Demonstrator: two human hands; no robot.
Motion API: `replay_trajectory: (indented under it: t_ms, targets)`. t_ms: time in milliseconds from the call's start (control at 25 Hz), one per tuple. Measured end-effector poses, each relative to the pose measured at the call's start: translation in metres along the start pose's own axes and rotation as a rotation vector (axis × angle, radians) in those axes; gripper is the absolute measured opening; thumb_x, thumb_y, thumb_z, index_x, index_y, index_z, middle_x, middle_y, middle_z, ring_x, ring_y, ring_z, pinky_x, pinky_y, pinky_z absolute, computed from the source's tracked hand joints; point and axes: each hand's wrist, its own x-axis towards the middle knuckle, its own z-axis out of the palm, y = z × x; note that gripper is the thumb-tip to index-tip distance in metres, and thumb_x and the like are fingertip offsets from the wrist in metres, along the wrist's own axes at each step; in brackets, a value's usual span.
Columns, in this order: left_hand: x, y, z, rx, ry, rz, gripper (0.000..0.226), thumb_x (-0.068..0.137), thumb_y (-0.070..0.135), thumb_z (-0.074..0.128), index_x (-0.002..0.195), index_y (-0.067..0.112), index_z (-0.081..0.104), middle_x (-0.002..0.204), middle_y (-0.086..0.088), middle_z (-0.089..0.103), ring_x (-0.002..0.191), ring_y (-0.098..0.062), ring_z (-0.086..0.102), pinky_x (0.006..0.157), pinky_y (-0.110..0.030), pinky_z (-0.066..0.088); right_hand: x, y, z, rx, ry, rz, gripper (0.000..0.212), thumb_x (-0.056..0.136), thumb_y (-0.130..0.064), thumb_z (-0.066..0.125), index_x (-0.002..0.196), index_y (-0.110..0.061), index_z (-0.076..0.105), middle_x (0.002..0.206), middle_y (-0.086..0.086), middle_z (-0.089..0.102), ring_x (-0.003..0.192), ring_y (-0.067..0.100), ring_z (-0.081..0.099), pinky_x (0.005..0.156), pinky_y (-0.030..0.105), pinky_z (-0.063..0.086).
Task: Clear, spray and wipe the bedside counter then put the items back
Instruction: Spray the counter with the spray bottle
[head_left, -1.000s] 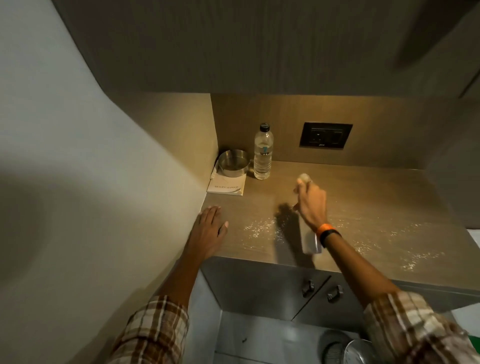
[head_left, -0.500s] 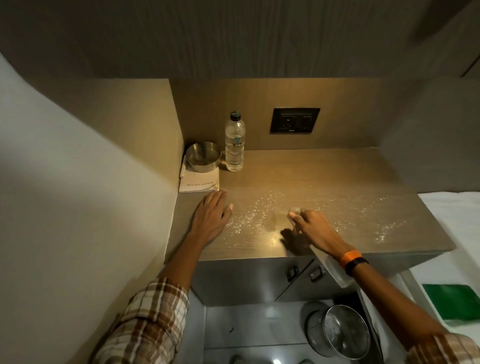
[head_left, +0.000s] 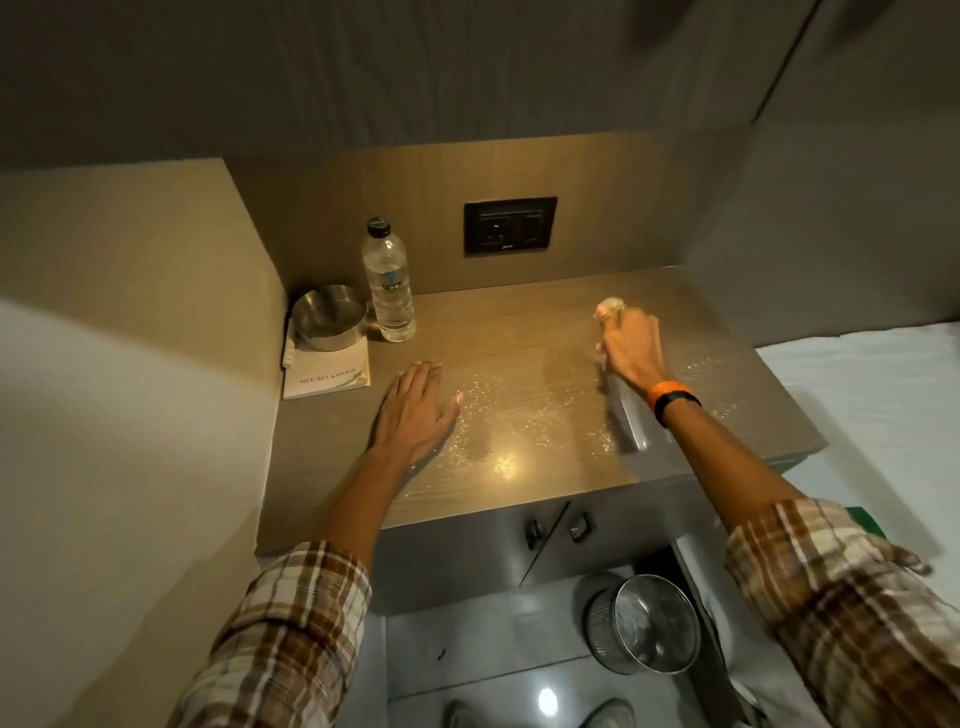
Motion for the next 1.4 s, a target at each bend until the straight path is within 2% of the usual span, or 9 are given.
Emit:
replay_trajectory:
  t_ms: [280,520,600,720,1000,1080,1200,1280,1400]
  targets:
    - [0.035,0.094,0.023,0.018,-0.074,0.092,0.078,0.100,0.064,0.017,0.157,0.010,0.021,0.165,-0.011,0.021,0.154,-0.027,0.016,0.127,-0.046,0.011,-0.081,0.098,-0.028,0.057,-0.398,0.003,0.047,0.106,-0.041,0.043,0.077,-0.010,0.063,0.072,0.013,0.075,0.064,0.029,0.075,0.064,0.040,0.064]
    - [0.062,0.180,0.043,0.000,-0.084,0.141,0.076,0.100,0.064,0.024,0.155,0.012,0.025,0.164,-0.008,0.024,0.153,-0.025,0.016,0.127,-0.045,0.011,-0.013,0.134,-0.077,0.079,0.014,0.072,0.059,0.108,-0.042,0.031,0.085,0.002,0.064,0.075,0.023,0.070,0.062,0.031,0.073,0.055,0.036,0.061]
    - [0.073,0.210,0.050,-0.012,-0.092,0.126,0.077,0.099,0.065,0.024,0.157,0.013,0.021,0.166,-0.007,0.019,0.155,-0.024,0.011,0.128,-0.043,0.006,0.021,0.134,-0.094,0.119,0.095,0.047,0.063,0.108,-0.044,0.028,0.087,0.003,0.064,0.081,0.025,0.071,0.068,0.037,0.071,0.062,0.044,0.062]
    - [0.093,0.256,0.058,-0.009,-0.098,0.113,0.079,0.099,0.065,0.023,0.158,0.013,0.016,0.168,-0.008,0.014,0.156,-0.023,0.006,0.127,-0.042,0.002,0.052,0.144,-0.115,0.051,0.057,-0.016,0.062,0.108,-0.043,0.024,0.088,-0.001,0.065,0.081,0.020,0.072,0.073,0.038,0.070,0.074,0.053,0.059]
    - [0.123,0.345,0.073,-0.014,-0.101,0.076,0.082,0.098,0.069,0.020,0.159,0.015,0.010,0.168,-0.008,0.008,0.156,-0.024,0.001,0.128,-0.049,0.004,0.025,0.246,-0.150,-0.085,-0.211,-0.126,0.050,0.105,-0.042,0.031,0.076,-0.012,0.058,0.070,0.009,0.065,0.065,0.028,0.065,0.064,0.040,0.054]
    - [0.126,0.365,0.080,-0.005,-0.129,0.070,0.082,0.098,0.069,0.019,0.159,0.015,0.007,0.169,-0.008,0.005,0.156,-0.024,-0.002,0.128,-0.049,0.004,0.023,0.274,-0.161,-0.074,-0.175,-0.114,0.045,0.104,-0.042,0.032,0.077,-0.016,0.057,0.072,0.008,0.066,0.068,0.029,0.065,0.067,0.039,0.053]
    - [0.133,0.391,0.090,-0.008,-0.167,0.069,0.081,0.098,0.069,0.018,0.160,0.018,0.006,0.169,-0.005,0.002,0.156,-0.025,-0.003,0.127,-0.050,0.003,0.035,0.302,-0.176,0.147,-0.051,-0.024,0.051,0.103,-0.050,0.032,0.088,-0.014,0.066,0.075,0.006,0.073,0.063,0.020,0.071,0.067,0.033,0.058]
    - [0.138,0.405,0.098,-0.017,-0.165,0.081,0.080,0.098,0.068,0.020,0.160,0.018,0.007,0.169,-0.005,0.004,0.156,-0.026,-0.001,0.127,-0.050,0.003,0.045,0.316,-0.180,0.328,0.031,0.011,0.046,0.101,-0.056,0.038,0.092,-0.021,0.066,0.073,-0.002,0.071,0.061,0.008,0.072,0.060,0.014,0.050]
    - [0.148,0.419,0.113,-0.027,-0.154,0.094,0.082,0.098,0.068,0.024,0.159,0.016,0.009,0.169,-0.006,0.008,0.156,-0.026,0.003,0.127,-0.050,0.005,0.064,0.342,-0.170,0.522,0.053,0.083,0.034,0.101,-0.047,0.052,0.112,-0.020,0.069,0.088,-0.005,0.072,0.080,0.003,0.075,0.064,0.008,0.048]
